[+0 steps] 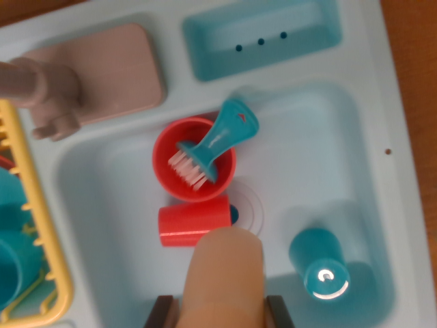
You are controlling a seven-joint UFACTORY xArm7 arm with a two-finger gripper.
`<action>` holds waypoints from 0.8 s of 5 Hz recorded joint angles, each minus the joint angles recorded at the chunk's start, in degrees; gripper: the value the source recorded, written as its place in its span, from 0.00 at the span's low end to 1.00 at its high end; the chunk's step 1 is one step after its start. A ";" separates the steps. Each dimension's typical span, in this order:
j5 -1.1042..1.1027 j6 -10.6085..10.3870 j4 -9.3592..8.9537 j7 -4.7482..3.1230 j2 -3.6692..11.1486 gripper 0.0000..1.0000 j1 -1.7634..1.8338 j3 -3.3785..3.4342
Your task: Pick detergent from the sink
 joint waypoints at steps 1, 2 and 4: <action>0.00 0.00 0.00 0.00 0.00 1.00 0.00 0.00; -0.17 2.42 1.80 0.25 -0.63 1.00 0.00 -0.02; -0.34 4.84 3.61 0.51 -1.26 1.00 0.01 -0.04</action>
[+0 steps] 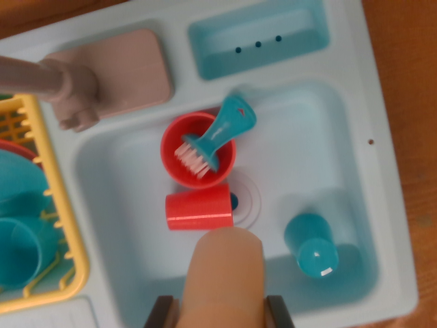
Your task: Pick detergent from the sink
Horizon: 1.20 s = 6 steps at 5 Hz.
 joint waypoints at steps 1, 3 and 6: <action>0.00 0.00 0.00 0.00 0.00 1.00 0.00 0.00; -0.16 2.21 1.65 0.23 -0.58 1.00 0.00 -0.02; -0.42 5.88 4.38 0.62 -1.53 1.00 0.01 -0.05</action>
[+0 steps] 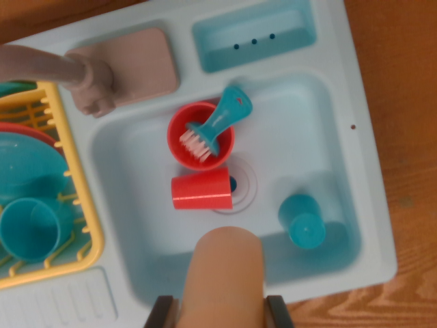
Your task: Pick detergent from the sink
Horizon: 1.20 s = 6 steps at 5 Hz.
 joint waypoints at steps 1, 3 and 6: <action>0.00 0.00 0.00 0.00 0.00 1.00 0.00 0.00; -0.10 1.36 1.02 0.14 -0.36 1.00 0.00 -0.01; -0.21 2.92 2.18 0.31 -0.76 1.00 0.01 -0.02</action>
